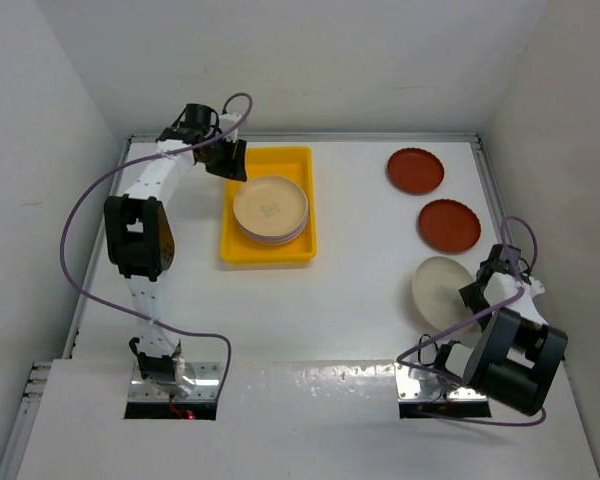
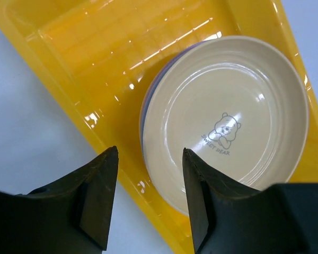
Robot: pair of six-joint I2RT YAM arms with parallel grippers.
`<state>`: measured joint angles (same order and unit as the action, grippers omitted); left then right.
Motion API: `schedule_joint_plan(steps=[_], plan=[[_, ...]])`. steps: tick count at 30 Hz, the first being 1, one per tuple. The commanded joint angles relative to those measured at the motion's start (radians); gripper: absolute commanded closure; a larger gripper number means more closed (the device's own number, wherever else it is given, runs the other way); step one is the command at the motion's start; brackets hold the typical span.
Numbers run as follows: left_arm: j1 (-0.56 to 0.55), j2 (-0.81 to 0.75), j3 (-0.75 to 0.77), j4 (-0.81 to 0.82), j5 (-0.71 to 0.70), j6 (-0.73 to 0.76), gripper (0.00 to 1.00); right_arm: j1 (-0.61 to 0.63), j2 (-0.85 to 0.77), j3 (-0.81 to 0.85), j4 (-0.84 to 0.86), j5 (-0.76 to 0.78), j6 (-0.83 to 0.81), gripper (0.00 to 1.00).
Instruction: Place the plates into the plastic bin on the countertop
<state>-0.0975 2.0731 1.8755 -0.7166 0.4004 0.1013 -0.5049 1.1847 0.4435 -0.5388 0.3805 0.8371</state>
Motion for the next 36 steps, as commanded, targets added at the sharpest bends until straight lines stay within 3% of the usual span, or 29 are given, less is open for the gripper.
schedule_joint_plan(steps=[1, 3, 4, 8, 11, 20, 24, 27, 29, 31, 34, 35, 36], plan=[[0.036, -0.054, 0.043, -0.003, 0.044, -0.02, 0.46, -0.004, 0.082, 0.017, 0.059, -0.101, -0.052, 0.3], [0.045, -0.054, 0.043, -0.012, 0.055, -0.02, 0.46, -0.001, 0.067, -0.008, 0.082, -0.137, -0.041, 0.43], [0.056, -0.064, 0.033, -0.012, 0.064, -0.02, 0.46, -0.003, 0.035, -0.021, 0.08, -0.126, -0.032, 0.55], [0.067, -0.064, 0.033, -0.021, 0.064, -0.029, 0.46, -0.009, -0.025, -0.023, 0.045, -0.069, -0.004, 0.87], [0.067, -0.073, 0.033, -0.032, 0.074, -0.029, 0.46, -0.011, -0.074, -0.002, 0.004, -0.057, -0.019, 1.0], [0.067, -0.082, 0.033, -0.05, 0.083, -0.011, 0.46, 0.1, -0.359, 0.084, -0.027, -0.089, -0.116, 1.0], [0.067, -0.091, 0.033, -0.06, 0.083, 0.008, 0.46, 0.187, -0.381, 0.24, 0.026, -0.24, -0.099, 1.0], [0.076, -0.1, 0.024, -0.06, 0.074, 0.008, 0.46, 0.33, -0.301, 0.368, 0.065, -0.272, -0.067, 1.0], [0.085, -0.1, 0.024, -0.06, 0.074, 0.008, 0.46, 0.495, -0.193, 0.473, 0.108, -0.247, -0.072, 1.0], [0.097, -0.111, 0.014, -0.06, 0.065, 0.008, 0.46, 0.659, -0.05, 0.565, 0.15, -0.218, -0.096, 1.0], [0.107, -0.129, 0.004, -0.06, 0.054, 0.008, 0.46, 0.782, 0.123, 0.71, 0.198, -0.229, -0.133, 1.0], [0.12, -0.139, -0.009, -0.06, 0.045, 0.008, 0.46, 0.837, 0.273, 0.847, 0.2, -0.232, -0.144, 1.0], [0.13, -0.139, -0.019, -0.06, 0.044, 0.008, 0.46, 0.859, 0.323, 0.898, 0.194, -0.25, -0.162, 1.0]])
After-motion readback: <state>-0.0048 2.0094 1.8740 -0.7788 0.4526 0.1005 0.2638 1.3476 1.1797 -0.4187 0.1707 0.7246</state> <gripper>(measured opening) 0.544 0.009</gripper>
